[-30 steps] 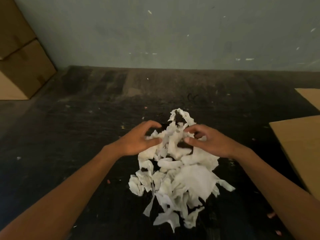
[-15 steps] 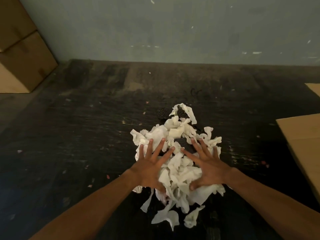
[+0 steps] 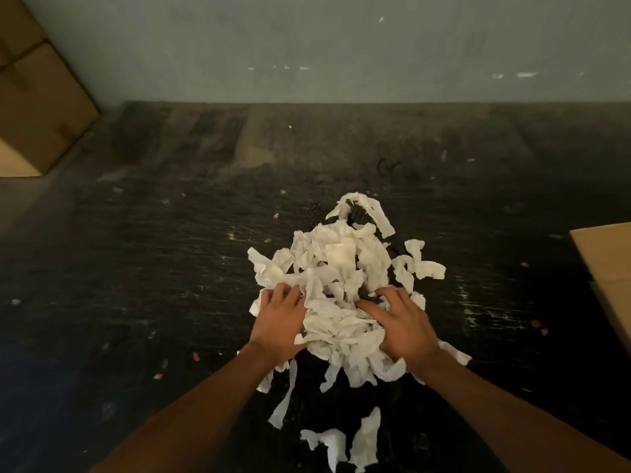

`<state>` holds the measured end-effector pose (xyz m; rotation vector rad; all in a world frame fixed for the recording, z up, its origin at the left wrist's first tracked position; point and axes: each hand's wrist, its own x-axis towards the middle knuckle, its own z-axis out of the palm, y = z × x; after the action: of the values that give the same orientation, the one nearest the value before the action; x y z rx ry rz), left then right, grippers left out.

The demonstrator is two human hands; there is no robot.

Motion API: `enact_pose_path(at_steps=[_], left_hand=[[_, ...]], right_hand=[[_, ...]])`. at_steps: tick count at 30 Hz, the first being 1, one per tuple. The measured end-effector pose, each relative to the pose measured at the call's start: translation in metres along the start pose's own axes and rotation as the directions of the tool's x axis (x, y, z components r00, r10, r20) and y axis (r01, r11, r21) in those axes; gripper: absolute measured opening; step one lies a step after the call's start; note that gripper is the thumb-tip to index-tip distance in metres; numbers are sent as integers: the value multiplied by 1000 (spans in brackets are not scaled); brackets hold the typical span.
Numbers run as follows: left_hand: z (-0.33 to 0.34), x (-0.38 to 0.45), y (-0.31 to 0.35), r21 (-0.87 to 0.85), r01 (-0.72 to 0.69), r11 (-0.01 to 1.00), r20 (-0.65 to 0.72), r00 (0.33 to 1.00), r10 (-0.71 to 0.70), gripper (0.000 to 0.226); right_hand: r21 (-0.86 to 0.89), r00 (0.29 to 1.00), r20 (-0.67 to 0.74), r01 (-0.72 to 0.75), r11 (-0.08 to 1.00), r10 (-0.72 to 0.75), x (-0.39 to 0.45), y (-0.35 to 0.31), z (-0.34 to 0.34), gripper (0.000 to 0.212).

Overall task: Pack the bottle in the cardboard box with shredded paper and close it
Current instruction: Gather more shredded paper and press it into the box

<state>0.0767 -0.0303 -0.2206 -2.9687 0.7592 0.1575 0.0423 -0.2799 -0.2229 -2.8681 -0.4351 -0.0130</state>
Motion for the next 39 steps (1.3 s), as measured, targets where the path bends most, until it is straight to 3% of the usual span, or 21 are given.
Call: enact_pose_path(at_steps=[5, 9, 13, 17, 21, 24, 30, 39], left_hand=[[-11, 4, 10, -11, 75, 997, 36, 997, -74, 39], [-29, 13, 11, -126, 221, 967, 89, 973, -211, 39], [-45, 15, 12, -310, 318, 896, 75, 948, -311, 44], [-68, 4, 12, -455, 359, 815, -12, 913, -408, 35], [-108, -7, 16, -492, 356, 794, -102, 882, -459, 33], [-143, -18, 20, -505, 339, 794, -180, 858, -481, 31], [-205, -48, 37, -506, 298, 809, -294, 822, -487, 29], [-266, -120, 89, -532, 266, 804, -355, 792, -497, 28]], right_hand=[[100, 993, -113, -7, 995, 18, 4, 2, 3, 66], [241, 993, -79, -71, 968, 92, 15, 8, -5, 53], [561, 964, -43, -193, 805, 261, 16, 11, -28, 36], [672, 945, -95, -171, 720, 313, 14, 10, -64, 20], [637, 942, -99, -187, 748, 320, 20, 6, -109, 7], [620, 942, -143, -155, 769, 305, 16, 2, -146, 14], [597, 926, -211, -133, 791, 314, -5, -2, -215, 6], [482, 904, -312, -115, 868, 293, -85, -13, -295, 12]])
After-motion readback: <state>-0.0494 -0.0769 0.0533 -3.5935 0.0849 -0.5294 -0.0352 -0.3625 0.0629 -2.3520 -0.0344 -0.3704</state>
